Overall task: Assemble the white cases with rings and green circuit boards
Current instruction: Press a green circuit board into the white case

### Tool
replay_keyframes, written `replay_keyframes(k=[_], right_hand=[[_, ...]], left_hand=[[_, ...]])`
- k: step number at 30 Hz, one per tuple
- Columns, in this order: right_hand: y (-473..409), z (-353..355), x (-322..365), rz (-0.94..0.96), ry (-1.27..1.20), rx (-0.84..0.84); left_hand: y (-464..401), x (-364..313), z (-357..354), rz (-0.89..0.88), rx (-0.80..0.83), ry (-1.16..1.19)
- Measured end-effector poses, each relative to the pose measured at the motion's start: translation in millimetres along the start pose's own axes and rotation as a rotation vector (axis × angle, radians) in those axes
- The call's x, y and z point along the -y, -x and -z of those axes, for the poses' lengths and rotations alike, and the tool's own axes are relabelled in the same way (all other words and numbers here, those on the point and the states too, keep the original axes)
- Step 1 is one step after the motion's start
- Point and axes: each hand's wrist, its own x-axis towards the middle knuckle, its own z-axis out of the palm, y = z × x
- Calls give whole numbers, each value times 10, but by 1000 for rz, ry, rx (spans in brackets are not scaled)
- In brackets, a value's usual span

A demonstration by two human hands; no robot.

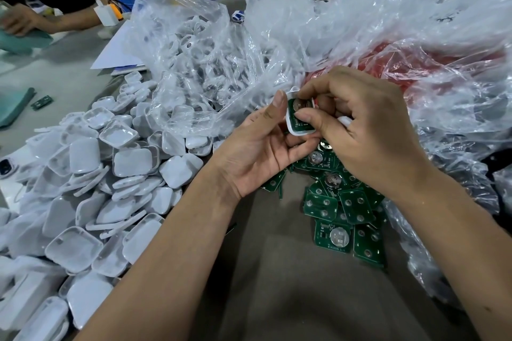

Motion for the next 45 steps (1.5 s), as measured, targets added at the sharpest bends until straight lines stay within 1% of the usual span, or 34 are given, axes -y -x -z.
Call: replay_keyframes(k=[8,16,25,33,40,45], right_hand=[[13,7,5,-17,-42,1],[15,-22,-14,-36,-61,-19],[20,9,-25,-59,-65,-126],[32,19,-8,19,-37,-201],[34,10,-12,87,14,-171],[33,-11,-46,68,26,-133]], left_hand=[[-1,0,-16,-1,-40,-13],[7,-5,-11,-5,-40,-30],[-7,3,39,-22,5,-30],[-16,4,39,-43,16,-4],[-10,1,25,-37,-7,2],[-9,-7,24,-37,-13,1]])
